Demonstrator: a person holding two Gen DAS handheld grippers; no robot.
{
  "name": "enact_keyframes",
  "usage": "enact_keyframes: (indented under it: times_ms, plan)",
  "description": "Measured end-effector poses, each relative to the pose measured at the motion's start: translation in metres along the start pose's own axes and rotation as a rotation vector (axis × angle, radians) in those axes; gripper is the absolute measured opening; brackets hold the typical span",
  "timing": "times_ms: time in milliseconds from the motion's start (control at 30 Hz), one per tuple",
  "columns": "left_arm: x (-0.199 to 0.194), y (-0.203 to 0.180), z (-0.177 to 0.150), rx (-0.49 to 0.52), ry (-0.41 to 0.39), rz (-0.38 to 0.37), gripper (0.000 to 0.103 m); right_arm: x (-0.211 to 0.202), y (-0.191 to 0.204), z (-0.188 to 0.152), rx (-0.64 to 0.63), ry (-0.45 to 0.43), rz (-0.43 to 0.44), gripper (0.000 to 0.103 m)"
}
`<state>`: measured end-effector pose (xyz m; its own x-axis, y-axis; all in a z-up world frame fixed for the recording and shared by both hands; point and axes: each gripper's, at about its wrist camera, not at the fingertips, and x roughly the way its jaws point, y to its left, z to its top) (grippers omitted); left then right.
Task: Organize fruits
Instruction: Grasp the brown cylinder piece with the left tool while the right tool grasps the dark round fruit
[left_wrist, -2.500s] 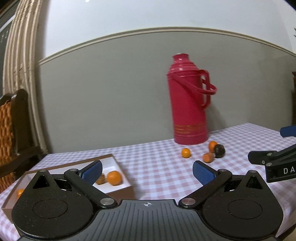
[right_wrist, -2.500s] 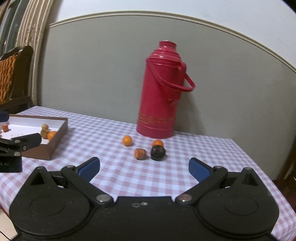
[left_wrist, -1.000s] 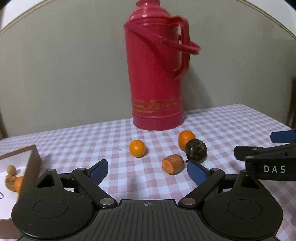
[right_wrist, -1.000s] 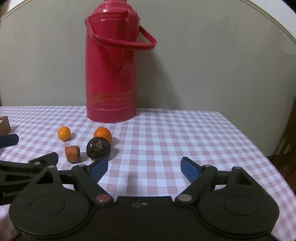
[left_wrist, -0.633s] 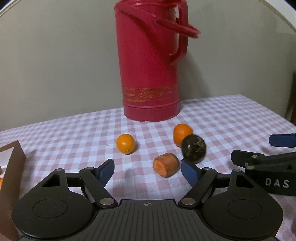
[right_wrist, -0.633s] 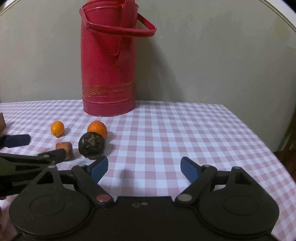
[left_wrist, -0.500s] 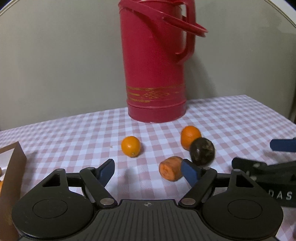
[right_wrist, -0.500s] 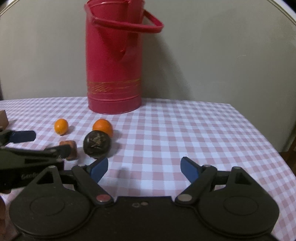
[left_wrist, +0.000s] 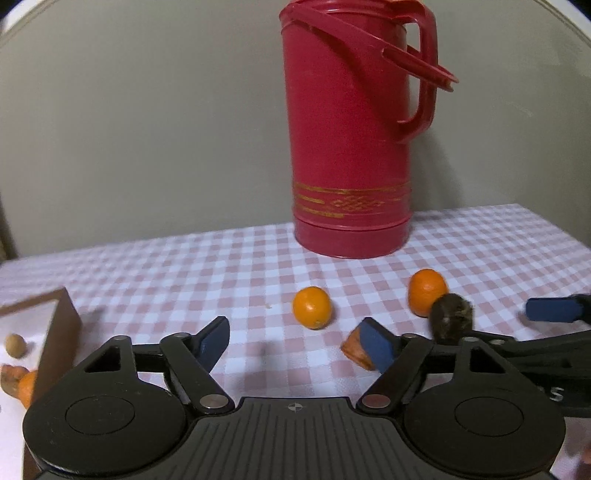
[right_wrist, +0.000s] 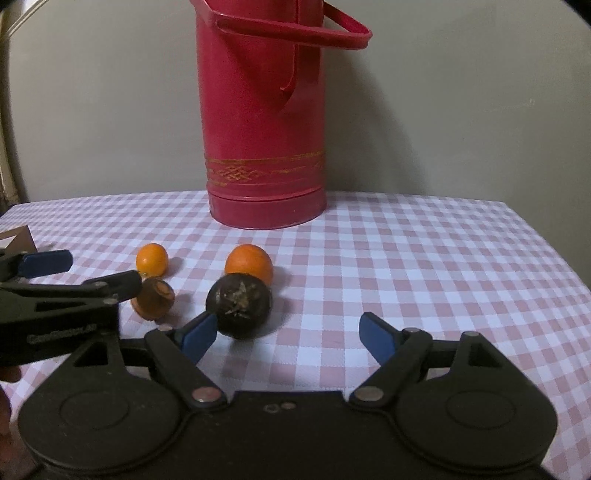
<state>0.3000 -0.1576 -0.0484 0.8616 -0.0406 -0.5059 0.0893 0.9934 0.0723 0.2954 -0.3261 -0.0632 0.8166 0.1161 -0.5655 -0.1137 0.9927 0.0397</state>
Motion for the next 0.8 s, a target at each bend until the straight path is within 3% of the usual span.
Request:
enact_keyframes:
  times_ms: [67, 233, 800]
  plan:
    - [0.0, -0.001, -0.001, -0.017, 0.01, -0.022, 0.068, 0.001, -0.001, 0.001, -0.002, 0.008, -0.002, 0.078]
    - [0.01, -0.009, -0.007, 0.007, 0.053, -0.035, 0.068, 0.005, -0.006, -0.003, -0.003, 0.045, 0.002, 0.077]
    - [-0.008, -0.024, -0.014, 0.025, 0.074, -0.123, 0.068, -0.02, -0.018, -0.007, -0.096, 0.067, 0.0, 0.077]
